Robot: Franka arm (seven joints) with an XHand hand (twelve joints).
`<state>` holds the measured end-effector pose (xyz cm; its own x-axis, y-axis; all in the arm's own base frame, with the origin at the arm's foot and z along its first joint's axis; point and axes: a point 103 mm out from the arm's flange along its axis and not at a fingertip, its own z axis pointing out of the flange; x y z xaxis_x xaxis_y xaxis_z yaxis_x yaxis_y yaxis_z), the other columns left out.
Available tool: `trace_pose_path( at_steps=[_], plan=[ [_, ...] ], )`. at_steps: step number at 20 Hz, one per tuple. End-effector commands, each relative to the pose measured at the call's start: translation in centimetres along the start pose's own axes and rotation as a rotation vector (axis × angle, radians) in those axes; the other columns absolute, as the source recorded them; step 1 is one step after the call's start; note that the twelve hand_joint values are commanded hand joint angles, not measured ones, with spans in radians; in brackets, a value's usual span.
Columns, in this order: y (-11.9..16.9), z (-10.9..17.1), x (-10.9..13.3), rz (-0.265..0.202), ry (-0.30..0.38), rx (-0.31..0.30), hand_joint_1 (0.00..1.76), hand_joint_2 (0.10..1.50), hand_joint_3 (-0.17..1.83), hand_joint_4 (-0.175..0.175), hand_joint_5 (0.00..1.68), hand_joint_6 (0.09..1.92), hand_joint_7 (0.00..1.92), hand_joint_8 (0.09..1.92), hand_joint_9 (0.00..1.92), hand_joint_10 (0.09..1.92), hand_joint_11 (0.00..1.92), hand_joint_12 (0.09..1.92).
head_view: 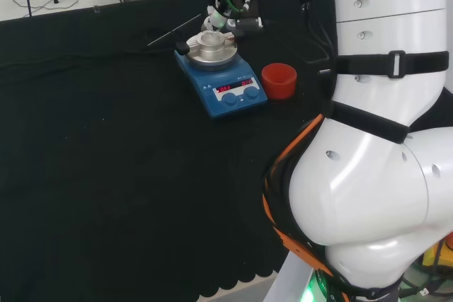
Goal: Place the round-bottom flask on the heater.
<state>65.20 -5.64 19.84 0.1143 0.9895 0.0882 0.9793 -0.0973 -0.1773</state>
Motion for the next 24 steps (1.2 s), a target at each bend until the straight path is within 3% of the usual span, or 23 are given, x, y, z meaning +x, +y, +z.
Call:
trace_pose_path(
  at_steps=[1, 24],
  plan=[
    [0.0, 0.2, 0.0, 0.003, -0.003, 0.007, 1.07, 0.63, 0.95, 0.168, 1.05, 1.21, 0.62, 0.68, 0.79, 0.63, 0.32, 1.33],
    [0.1, -0.6, -0.6, 0.009, -0.012, 0.019, 1.07, 0.63, 0.96, 0.163, 1.05, 1.22, 0.62, 0.68, 0.79, 0.63, 0.32, 1.33]
  ],
)
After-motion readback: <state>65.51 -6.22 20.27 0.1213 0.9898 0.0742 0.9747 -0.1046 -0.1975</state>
